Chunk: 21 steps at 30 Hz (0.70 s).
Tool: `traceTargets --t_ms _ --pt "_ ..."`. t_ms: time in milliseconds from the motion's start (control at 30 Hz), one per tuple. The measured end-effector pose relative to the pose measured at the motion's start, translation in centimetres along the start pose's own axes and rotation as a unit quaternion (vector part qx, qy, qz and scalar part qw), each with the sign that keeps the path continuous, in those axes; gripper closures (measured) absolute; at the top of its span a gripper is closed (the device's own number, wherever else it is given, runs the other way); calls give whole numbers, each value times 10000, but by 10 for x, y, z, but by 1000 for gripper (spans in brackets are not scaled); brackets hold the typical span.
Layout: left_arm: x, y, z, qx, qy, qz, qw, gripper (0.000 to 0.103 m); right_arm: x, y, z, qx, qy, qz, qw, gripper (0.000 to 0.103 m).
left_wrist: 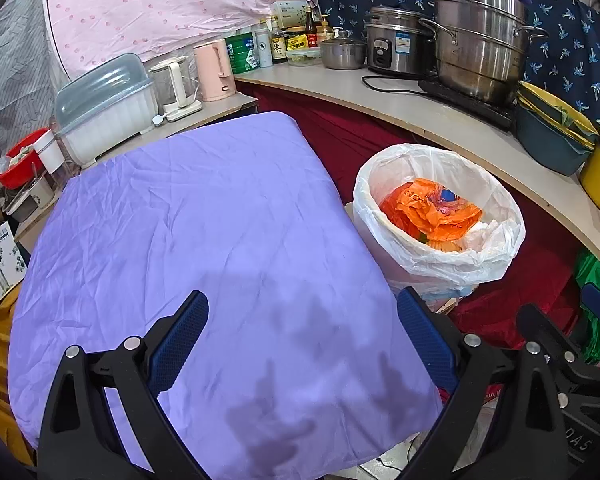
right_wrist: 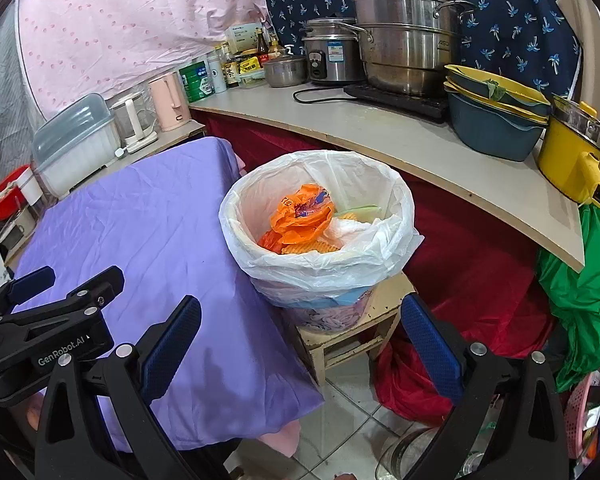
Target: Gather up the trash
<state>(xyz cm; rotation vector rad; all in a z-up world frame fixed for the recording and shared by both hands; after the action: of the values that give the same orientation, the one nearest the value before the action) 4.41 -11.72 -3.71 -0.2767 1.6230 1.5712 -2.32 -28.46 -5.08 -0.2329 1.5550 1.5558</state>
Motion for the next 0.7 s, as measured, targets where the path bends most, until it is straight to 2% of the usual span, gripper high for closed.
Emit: traceTargets --t_ms 700 --pt "6 -2 -2 33 -22 92 10000 12 5 -1 2 -1 13 30 10000 7"
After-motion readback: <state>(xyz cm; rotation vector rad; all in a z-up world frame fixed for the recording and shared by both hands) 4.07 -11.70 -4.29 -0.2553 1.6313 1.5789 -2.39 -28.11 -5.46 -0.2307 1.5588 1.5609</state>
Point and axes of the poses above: each gripper's, at about its wrist camera, not at the fingertips, and y roughly against the way its jaws point, z to its left, x to its underside, the point moved 3 cm from there along -y, roughly the way its jaws point, and after that the axes turned 6 degrees about -y, right-handed, at the moved point
